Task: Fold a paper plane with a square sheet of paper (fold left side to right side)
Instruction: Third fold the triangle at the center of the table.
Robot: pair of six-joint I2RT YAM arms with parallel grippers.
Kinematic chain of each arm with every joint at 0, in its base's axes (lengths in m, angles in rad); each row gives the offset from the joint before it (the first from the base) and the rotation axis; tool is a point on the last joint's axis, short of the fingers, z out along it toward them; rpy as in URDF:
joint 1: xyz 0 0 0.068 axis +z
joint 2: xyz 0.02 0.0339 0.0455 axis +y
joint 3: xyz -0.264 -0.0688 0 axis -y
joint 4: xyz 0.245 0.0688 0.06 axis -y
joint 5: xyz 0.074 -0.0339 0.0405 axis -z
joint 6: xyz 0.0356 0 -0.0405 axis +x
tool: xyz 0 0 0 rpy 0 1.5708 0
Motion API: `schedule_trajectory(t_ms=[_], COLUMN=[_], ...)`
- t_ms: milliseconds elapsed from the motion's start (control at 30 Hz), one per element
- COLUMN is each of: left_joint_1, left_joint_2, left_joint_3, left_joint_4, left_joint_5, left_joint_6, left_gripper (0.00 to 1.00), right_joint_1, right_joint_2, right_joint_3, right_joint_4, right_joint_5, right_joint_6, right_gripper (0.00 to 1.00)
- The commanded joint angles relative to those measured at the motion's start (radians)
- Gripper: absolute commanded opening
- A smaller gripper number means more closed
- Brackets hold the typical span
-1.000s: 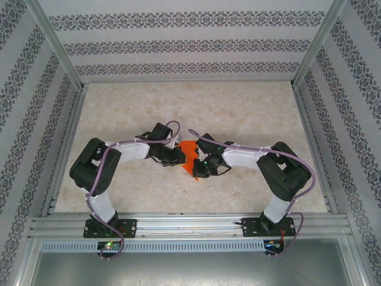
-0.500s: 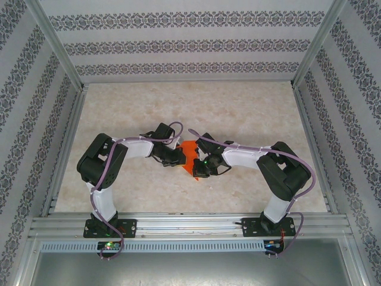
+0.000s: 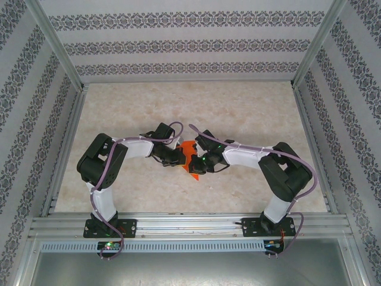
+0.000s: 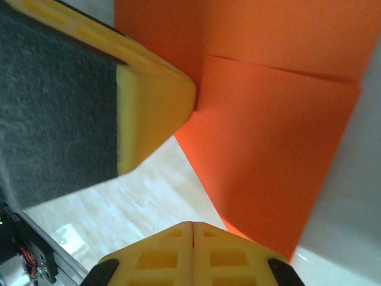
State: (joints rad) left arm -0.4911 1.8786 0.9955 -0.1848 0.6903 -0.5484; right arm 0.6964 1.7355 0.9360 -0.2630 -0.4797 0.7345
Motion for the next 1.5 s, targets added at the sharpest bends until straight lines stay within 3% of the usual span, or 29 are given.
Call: schedule_trajectory(t_ms=[0,733,1467], left_joint_1=[-0.003,-0.001,-0.002], left_joint_2=[0.033,0.045,0.064], left_joint_3=[0.003,0.009,0.017], left_joint_4=[-0.077,-0.092,-0.133], left_joint_5=[-0.051,-0.064,-0.112], left_joint_6=[0.031,0.031,0.081], left_gripper=[0.05,0.04,0.0], right_joint_1=[-0.001,-0.013,-0.029], right_joint_2=[0.036,0.127,-0.014], right_joint_3=[0.037,0.071,-0.08], right_joint_4=[0.027,-0.026,-0.074], right_joint_5=[-0.02,0.003,0.008], right_joint_6=[0.013,0.015,0.059], right_gripper=[0.0,0.0,0.0])
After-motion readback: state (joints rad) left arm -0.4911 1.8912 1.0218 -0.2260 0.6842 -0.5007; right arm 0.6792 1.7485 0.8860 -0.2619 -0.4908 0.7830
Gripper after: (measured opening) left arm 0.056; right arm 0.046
